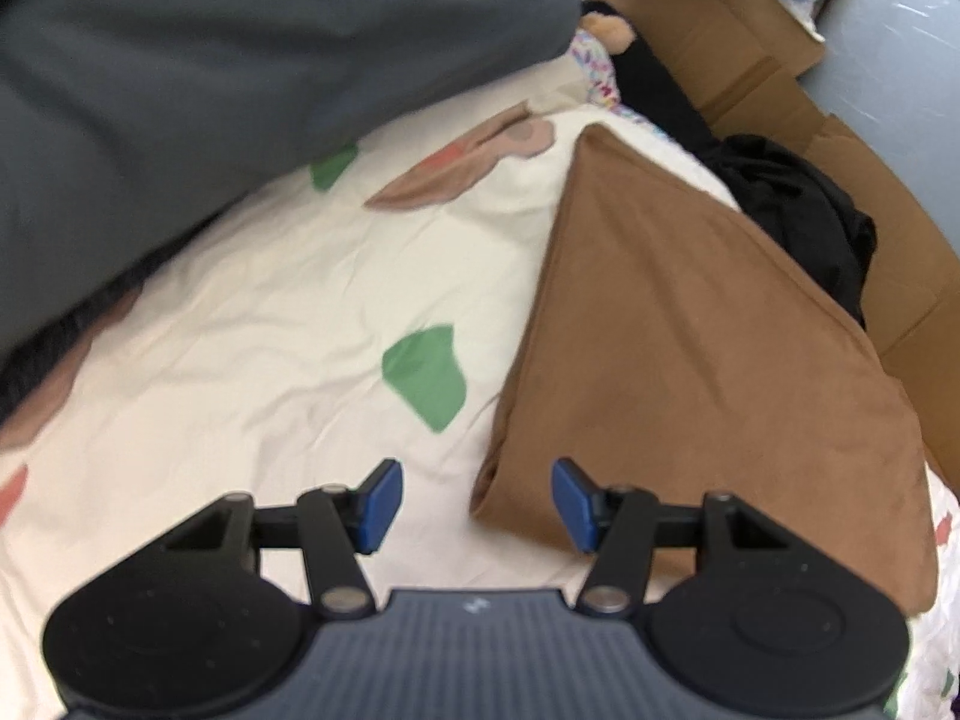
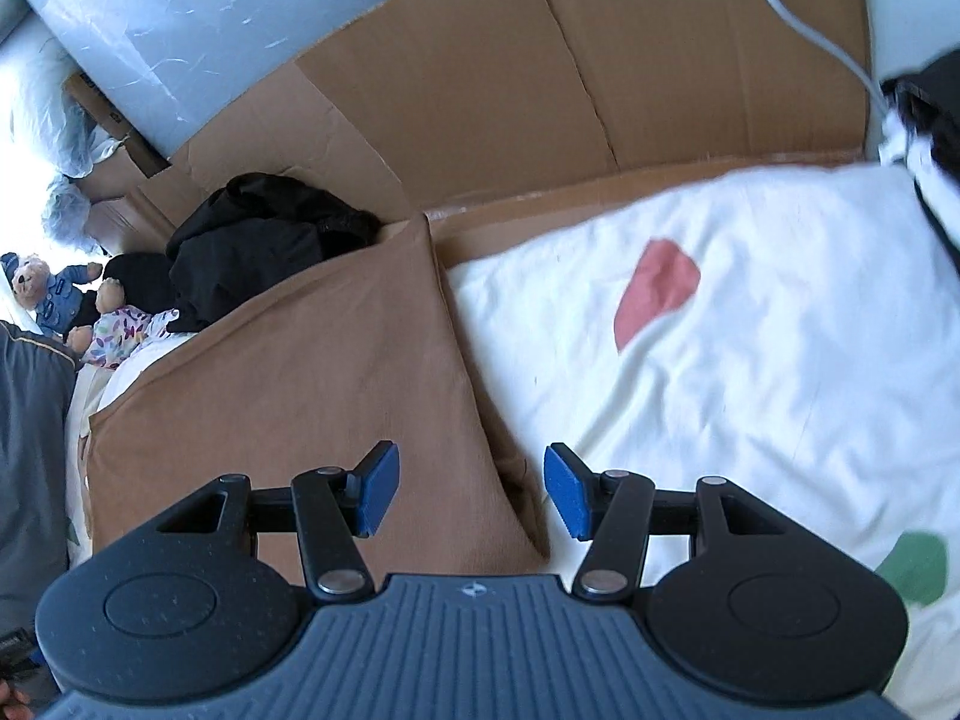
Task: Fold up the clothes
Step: 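Move both open tools over the folded brown shirt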
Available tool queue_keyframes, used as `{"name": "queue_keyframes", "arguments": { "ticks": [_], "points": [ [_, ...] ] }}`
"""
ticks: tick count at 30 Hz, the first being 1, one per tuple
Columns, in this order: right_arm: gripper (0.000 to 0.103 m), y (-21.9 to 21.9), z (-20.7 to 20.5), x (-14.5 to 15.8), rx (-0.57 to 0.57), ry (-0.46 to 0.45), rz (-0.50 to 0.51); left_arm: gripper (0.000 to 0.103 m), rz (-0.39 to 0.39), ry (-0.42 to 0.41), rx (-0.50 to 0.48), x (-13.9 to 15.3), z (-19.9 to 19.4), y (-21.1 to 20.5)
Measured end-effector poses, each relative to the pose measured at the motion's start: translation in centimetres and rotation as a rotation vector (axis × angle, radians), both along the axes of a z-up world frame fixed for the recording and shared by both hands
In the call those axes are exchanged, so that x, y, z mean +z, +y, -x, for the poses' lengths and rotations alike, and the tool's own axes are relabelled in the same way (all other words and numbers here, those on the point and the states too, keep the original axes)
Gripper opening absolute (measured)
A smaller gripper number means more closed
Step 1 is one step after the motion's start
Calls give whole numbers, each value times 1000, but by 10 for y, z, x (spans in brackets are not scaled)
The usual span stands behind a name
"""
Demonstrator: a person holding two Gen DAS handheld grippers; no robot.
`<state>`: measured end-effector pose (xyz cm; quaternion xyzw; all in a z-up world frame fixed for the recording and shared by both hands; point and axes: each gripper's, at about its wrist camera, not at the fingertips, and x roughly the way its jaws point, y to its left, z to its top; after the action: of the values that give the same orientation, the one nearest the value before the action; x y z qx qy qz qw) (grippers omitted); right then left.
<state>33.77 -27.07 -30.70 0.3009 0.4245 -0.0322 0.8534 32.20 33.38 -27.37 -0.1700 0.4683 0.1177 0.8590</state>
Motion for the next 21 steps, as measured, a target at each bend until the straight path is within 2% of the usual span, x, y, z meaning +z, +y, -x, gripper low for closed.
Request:
{"name": "queue_keyframes", "arguments": {
  "ticks": [8, 13, 21],
  "points": [
    [59, -9, 17, -25, -81, 8, -101, 56, 103, -32, 104, -21, 24, 17],
    [59, -14, 25, -38, -118, 39, -135, 56, 176, -97, 131, -22, 26, 21],
    [59, -8, 29, -50, -129, 59, -178, 56, 201, -92, 174, -32, 18, 7]
  ]
}}
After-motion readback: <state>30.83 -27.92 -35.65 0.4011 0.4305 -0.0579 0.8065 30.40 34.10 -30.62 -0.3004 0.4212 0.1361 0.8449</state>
